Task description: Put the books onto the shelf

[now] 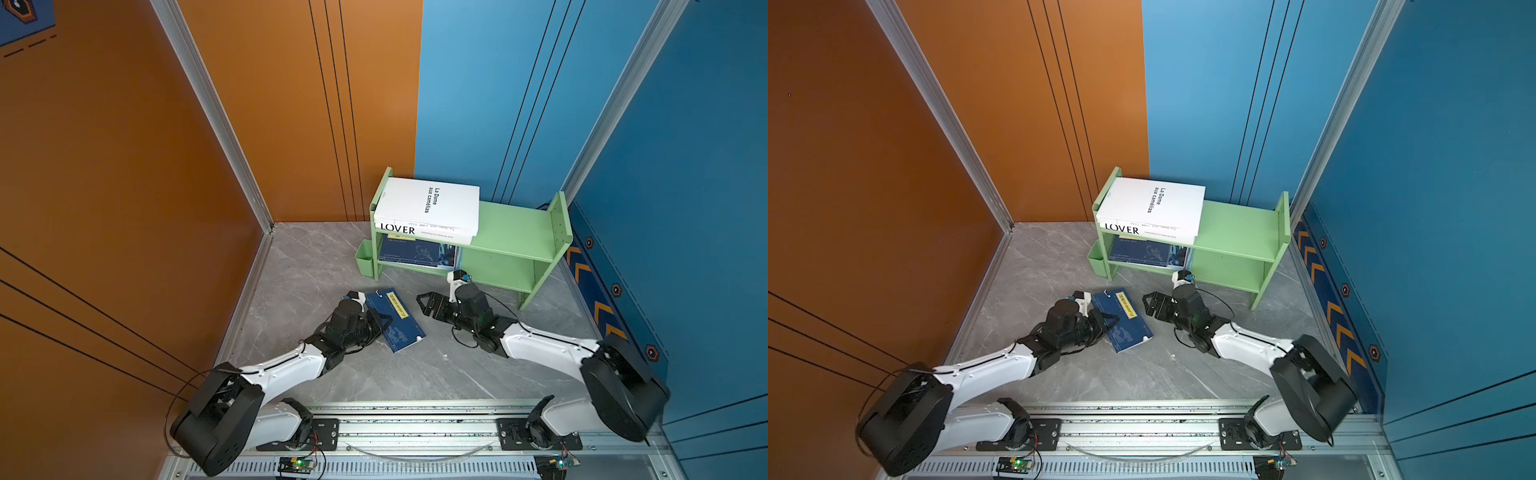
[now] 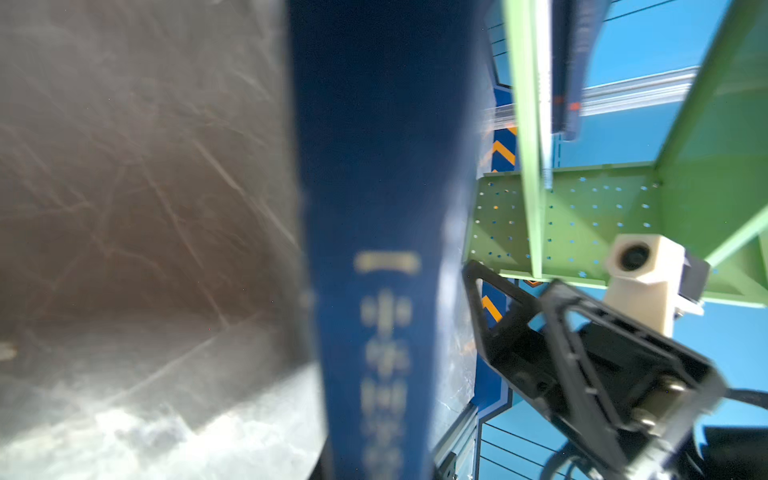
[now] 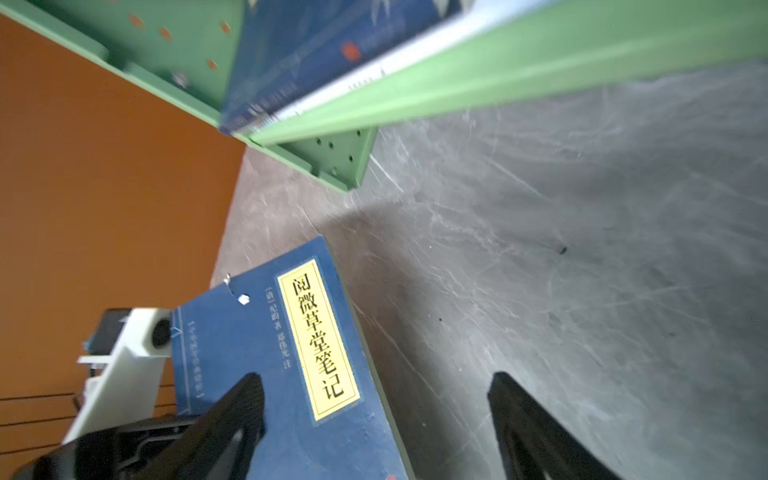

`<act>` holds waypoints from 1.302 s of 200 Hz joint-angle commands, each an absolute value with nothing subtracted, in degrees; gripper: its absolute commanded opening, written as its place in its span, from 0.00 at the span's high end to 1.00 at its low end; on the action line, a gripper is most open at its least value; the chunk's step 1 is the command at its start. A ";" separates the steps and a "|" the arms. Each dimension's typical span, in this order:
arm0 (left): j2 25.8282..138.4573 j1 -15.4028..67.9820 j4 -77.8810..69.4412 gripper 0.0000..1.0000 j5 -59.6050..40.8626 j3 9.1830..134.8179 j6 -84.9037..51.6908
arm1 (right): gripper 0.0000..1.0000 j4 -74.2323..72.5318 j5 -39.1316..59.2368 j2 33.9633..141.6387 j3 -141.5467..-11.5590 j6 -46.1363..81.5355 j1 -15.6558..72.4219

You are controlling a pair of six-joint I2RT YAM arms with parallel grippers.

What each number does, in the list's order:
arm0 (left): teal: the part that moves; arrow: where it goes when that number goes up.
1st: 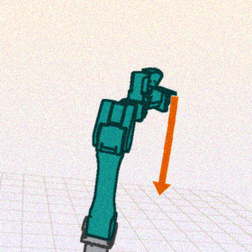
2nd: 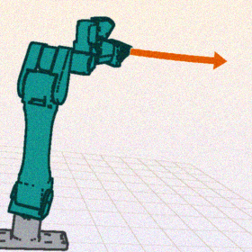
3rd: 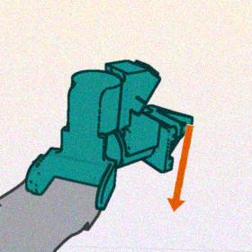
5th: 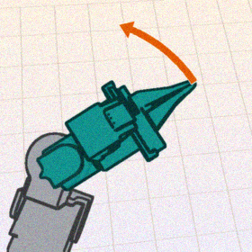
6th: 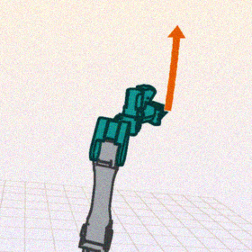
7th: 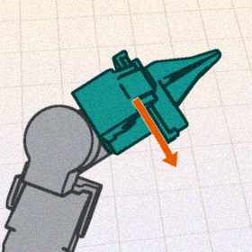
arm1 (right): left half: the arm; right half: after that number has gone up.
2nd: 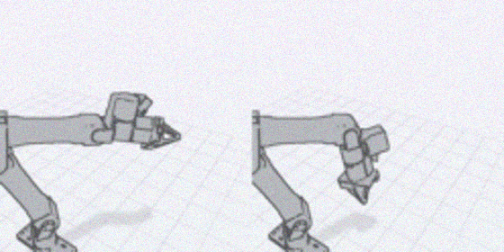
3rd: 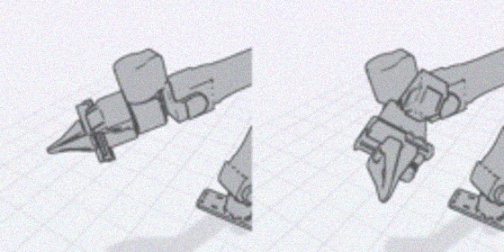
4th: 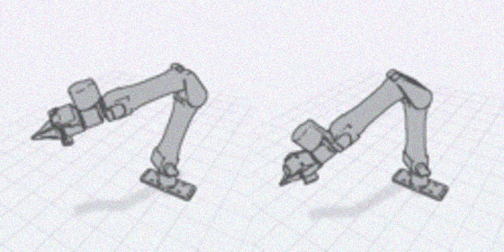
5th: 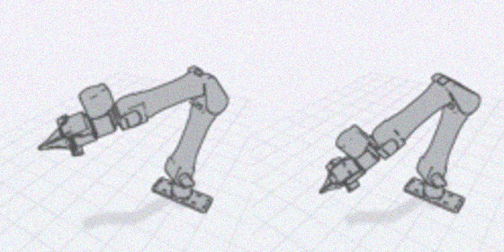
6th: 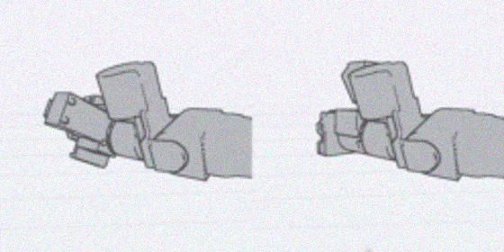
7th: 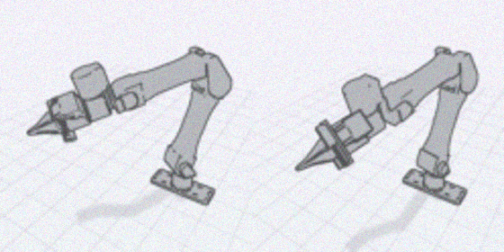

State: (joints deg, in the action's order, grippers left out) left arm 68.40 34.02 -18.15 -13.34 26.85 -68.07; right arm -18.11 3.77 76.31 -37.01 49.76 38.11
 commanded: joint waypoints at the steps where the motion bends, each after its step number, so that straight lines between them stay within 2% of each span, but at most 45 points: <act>1: 63.05 36.47 -11.32 1.00 -9.19 32.48 -65.21 | 0.02 -11.91 -2.42 67.90 -34.95 51.98 36.63; 43: 54.61 41.25 -10.65 1.00 -1.54 33.15 -65.86 | 0.00 -6.39 -2.82 54.51 -35.71 51.77 30.68; 77: 53.70 43.79 -15.43 1.00 5.79 34.47 -65.03 | 0.00 -9.92 1.15 49.66 -32.42 56.63 30.32; 129: 59.94 46.64 -24.59 1.00 12.79 37.14 -62.58 | 0.00 -13.83 2.14 46.30 -27.86 61.67 30.26; 218: 71.78 47.46 -39.90 1.00 14.67 39.68 -63.85 | 0.00 -25.87 7.62 46.81 -23.61 68.55 31.10; 260: 77.34 48.03 -49.98 1.00 13.81 40.03 -65.72 | 0.00 -27.15 8.25 45.95 -23.09 69.70 33.71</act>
State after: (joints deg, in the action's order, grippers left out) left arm 75.44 47.07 -39.07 13.08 38.09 -64.69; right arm -23.27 6.94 46.87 -24.12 68.10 32.01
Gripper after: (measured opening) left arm 0.109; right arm 0.999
